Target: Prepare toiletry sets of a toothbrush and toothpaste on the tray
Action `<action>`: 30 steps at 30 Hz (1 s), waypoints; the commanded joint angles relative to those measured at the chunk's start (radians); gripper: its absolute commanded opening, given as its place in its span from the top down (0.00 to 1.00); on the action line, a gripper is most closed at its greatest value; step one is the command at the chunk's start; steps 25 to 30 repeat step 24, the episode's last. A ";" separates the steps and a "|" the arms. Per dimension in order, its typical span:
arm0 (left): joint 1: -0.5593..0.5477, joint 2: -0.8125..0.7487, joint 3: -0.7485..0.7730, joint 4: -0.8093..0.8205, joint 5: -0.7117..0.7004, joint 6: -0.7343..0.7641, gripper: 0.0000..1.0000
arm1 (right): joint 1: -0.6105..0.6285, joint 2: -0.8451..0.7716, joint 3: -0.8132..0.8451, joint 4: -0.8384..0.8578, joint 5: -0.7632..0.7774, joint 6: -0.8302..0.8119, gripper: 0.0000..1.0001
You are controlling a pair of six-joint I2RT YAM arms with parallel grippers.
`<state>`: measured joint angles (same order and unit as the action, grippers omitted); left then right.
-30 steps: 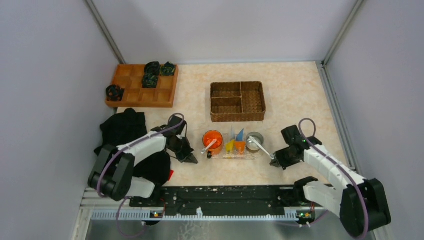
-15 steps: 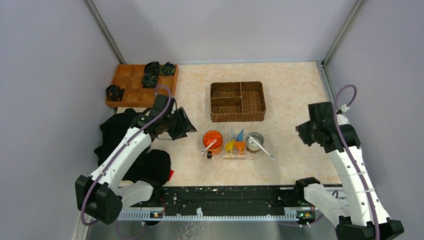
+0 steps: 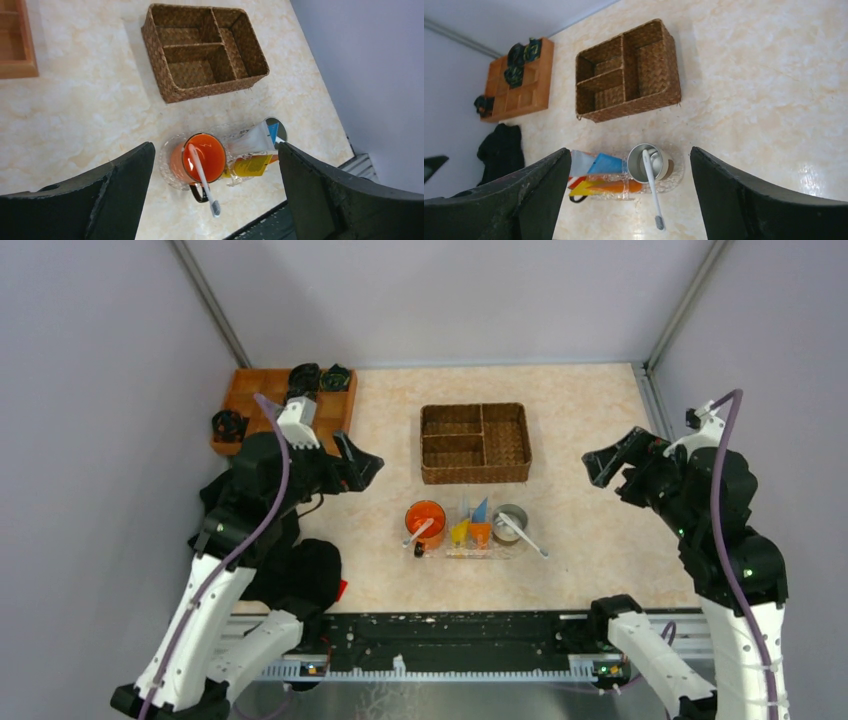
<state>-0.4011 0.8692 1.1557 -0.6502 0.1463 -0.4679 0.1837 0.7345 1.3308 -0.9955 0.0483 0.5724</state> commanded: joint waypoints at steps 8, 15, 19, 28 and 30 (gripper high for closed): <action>0.005 -0.211 -0.396 0.385 -0.191 0.190 0.01 | -0.007 -0.159 -0.379 0.397 -0.111 -0.291 0.05; 0.005 -0.226 -0.445 0.360 -0.151 0.204 0.01 | -0.007 -0.188 -0.509 0.489 -0.237 -0.322 0.01; 0.006 -0.231 -0.436 0.363 -0.167 0.208 0.01 | -0.006 -0.172 -0.480 0.469 -0.229 -0.339 0.01; 0.006 -0.222 -0.427 0.346 -0.177 0.208 0.01 | -0.007 -0.186 -0.475 0.467 -0.207 -0.337 0.01; 0.006 -0.222 -0.427 0.346 -0.177 0.208 0.01 | -0.007 -0.186 -0.475 0.467 -0.207 -0.337 0.01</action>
